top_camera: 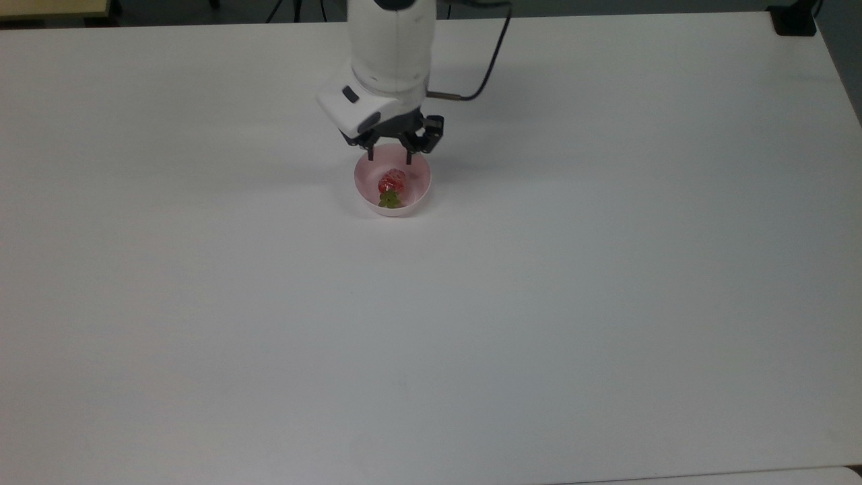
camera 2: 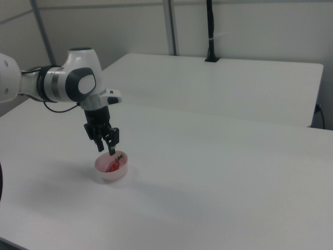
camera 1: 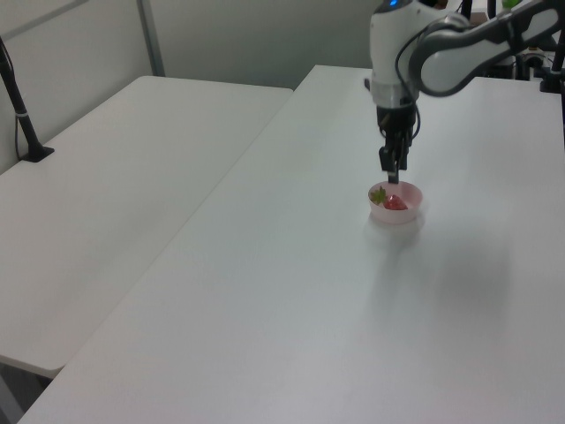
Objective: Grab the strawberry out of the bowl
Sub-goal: 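Move the open gripper over the pink bowl holding the strawberry, then lower the gripper into the bowl and close it on the strawberry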
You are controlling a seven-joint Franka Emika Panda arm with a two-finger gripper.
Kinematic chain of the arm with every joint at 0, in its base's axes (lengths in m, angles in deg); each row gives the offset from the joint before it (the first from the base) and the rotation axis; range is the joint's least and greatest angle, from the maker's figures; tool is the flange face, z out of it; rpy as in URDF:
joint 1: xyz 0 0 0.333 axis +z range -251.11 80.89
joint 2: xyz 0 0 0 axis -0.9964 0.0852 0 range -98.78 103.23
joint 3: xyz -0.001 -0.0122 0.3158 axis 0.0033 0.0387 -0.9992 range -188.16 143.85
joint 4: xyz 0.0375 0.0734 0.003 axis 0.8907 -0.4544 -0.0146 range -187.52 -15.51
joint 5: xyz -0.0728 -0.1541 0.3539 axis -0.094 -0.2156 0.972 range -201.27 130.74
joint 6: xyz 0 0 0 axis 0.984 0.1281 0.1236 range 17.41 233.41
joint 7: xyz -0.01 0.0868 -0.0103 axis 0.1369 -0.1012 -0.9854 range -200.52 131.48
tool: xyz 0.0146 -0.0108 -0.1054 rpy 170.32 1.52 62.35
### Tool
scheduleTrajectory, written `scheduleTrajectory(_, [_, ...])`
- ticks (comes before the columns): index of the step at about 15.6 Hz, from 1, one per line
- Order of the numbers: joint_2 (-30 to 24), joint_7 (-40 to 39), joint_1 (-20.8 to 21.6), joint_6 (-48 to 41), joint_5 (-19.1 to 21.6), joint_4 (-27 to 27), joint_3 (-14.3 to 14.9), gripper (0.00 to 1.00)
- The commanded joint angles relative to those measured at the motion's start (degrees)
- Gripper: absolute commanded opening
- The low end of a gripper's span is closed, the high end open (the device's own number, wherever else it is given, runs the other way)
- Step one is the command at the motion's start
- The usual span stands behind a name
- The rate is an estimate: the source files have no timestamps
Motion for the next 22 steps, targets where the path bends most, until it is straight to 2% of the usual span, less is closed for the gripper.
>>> scheduleTrajectory(1, [2.78, 3.59, 1.72, 3.06, 0.74, -0.18, 0.24, 0.59])
scheduleTrajectory(4, [5.16, 5.45, 1.81, 6.06, 0.21, -0.10, 0.24, 0.60])
scheduleTrajectory(9, [5.34, 5.18, 1.28, 6.06, -0.05, 0.17, 0.24, 0.60])
scheduleTrajectory(11, [6.39, 5.18, 1.19, 7.02, -1.63, 0.17, 0.33, 0.60])
scheduleTrajectory(16, [7.27, 5.45, 0.40, 7.65, -3.39, 0.17, 0.33, 0.73])
scheduleTrajectory(17, [7.53, 5.45, 0.40, 7.65, -3.39, 0.08, 0.33, 0.73])
scheduleTrajectory(19, [8.32, 5.45, 0.58, 7.73, -3.48, 0.17, 0.33, 0.69])
scheduleTrajectory(22, [8.24, 5.45, 0.58, 7.73, -3.48, 0.17, 0.24, 0.50])
